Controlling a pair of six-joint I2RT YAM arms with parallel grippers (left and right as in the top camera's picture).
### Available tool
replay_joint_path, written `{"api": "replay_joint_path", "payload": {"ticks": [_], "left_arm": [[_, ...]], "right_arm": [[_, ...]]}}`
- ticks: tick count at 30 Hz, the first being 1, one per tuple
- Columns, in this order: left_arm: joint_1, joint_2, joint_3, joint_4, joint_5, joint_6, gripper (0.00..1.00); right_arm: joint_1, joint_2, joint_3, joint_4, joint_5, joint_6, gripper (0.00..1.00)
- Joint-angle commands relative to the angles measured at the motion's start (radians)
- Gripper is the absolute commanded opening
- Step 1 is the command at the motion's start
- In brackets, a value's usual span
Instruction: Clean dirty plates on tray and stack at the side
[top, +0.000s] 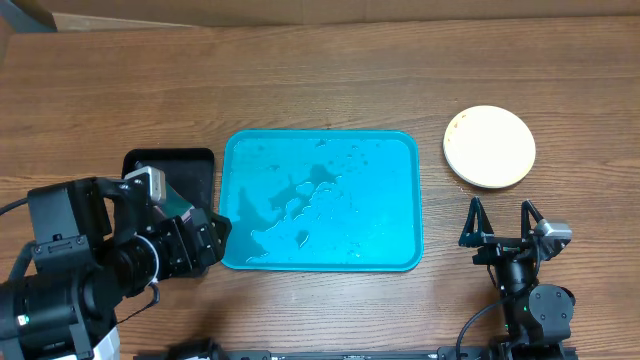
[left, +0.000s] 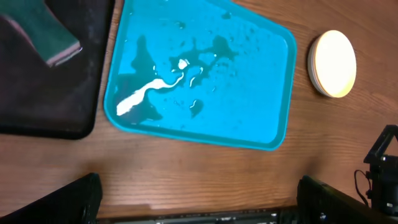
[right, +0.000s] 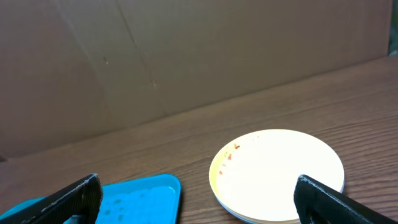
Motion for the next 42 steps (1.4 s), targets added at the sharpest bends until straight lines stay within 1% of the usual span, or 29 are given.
{"api": "replay_joint_path", "payload": {"ticks": [1, 4, 6, 12, 18, 21, 24, 28, 34, 39, 42], "left_arm": [[-0.065, -0.020, -0.027, 0.060, -0.008, 0.053, 1.00], [-0.138, -0.066, -0.114, 0.213, 0.000, 0.101, 1.00], [-0.165, -0.111, -0.202, 0.336, -0.001, 0.105, 1.00], [-0.169, -0.288, -0.560, 0.755, 0.000, 0.105, 1.00], [-0.171, -0.502, -0.929, 1.192, -0.001, 0.104, 1.00], [-0.171, -0.601, -1.080, 1.369, -0.006, 0.104, 1.00], [-0.171, -0.681, -1.204, 1.514, -0.031, 0.104, 1.00], [-0.171, -0.750, -1.320, 1.621, -0.101, 0.089, 1.00], [-0.173, -0.813, -1.429, 1.729, -0.320, -0.072, 1.00], [-0.173, -0.863, -1.439, 1.697, -0.422, -0.082, 1.00], [-0.173, -0.900, -1.439, 1.634, -0.455, -0.075, 1.00]], "right_arm": [[-0.001, -0.010, -0.011, 0.002, -0.004, -0.004, 1.00], [-0.001, -0.010, -0.011, 0.002, -0.004, -0.004, 1.00], [-0.001, -0.010, -0.011, 0.002, -0.004, -0.004, 1.00], [-0.001, -0.010, -0.011, 0.002, -0.004, -0.004, 1.00], [-0.001, -0.010, -0.011, 0.002, -0.004, -0.004, 1.00], [-0.001, -0.010, -0.011, 0.002, -0.004, -0.004, 1.00], [-0.001, -0.010, -0.011, 0.002, -0.004, -0.004, 1.00], [-0.001, -0.010, -0.011, 0.002, -0.004, -0.004, 1.00], [-0.001, -0.010, -0.011, 0.002, -0.004, -0.004, 1.00], [-0.001, -0.010, -0.011, 0.002, -0.004, -0.004, 1.00], [-0.001, -0.010, -0.011, 0.002, -0.004, -0.004, 1.00]]}}
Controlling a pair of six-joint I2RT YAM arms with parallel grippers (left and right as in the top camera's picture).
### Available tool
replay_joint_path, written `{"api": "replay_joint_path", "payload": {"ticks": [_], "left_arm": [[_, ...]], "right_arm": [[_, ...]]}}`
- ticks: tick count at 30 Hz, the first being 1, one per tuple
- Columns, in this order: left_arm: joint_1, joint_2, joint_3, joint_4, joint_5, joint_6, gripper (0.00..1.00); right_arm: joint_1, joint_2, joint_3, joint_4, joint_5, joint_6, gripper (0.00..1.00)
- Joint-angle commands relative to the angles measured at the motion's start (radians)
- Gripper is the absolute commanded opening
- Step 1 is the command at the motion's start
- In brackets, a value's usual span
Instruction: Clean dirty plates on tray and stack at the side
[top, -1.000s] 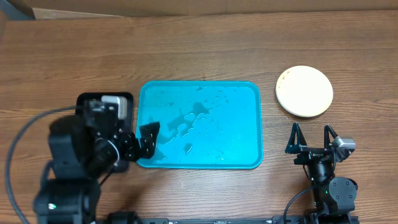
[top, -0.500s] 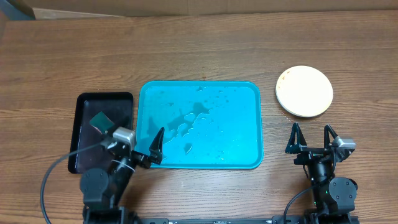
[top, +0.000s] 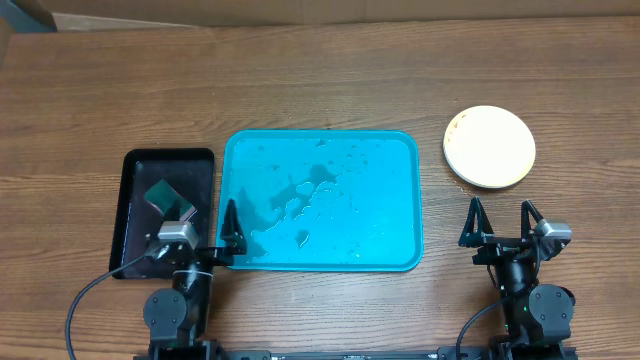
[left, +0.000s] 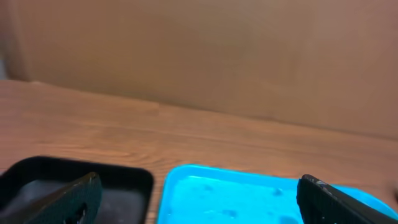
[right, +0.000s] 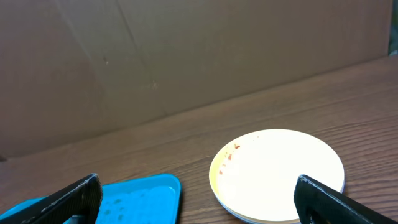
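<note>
A wet blue tray with no plates on it lies mid-table, also in the left wrist view and right wrist view. A stack of cream plates sits right of it, a few red specks on the top plate's rim. The green sponge lies in a black tray. My left gripper stands open at the table's front, behind the gap between both trays. Open too, my right gripper rests at the front right, below the plates.
A brown cardboard wall closes off the far side of the table. Bare wood table stretches behind the trays and around the plate stack.
My left arm was raised over the black tray, its camera looking down on the blue tray. Now it is folded down at the table's front edge, gripper open. The sponge shows uncovered in the black tray. Right arm unmoved.
</note>
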Motion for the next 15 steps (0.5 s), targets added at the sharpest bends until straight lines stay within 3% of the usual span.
{"api": "replay_joint_path", "payload": {"ticks": [1, 4, 9, 15], "left_arm": [[-0.006, -0.051, -0.007, -0.063, -0.095, -0.013, 1.00], [-0.007, -0.104, -0.007, -0.185, -0.109, -0.007, 1.00], [-0.008, -0.118, -0.007, -0.183, -0.076, 0.102, 1.00], [-0.007, -0.118, -0.007, -0.182, -0.076, 0.134, 1.00]], "right_arm": [[-0.001, -0.010, -0.011, 0.003, -0.003, -0.004, 1.00], [-0.001, -0.010, -0.011, 0.003, -0.003, -0.004, 1.00], [-0.001, -0.010, -0.011, 0.003, -0.003, -0.004, 1.00], [-0.001, -0.010, -0.011, 0.003, -0.003, -0.004, 1.00]]}}
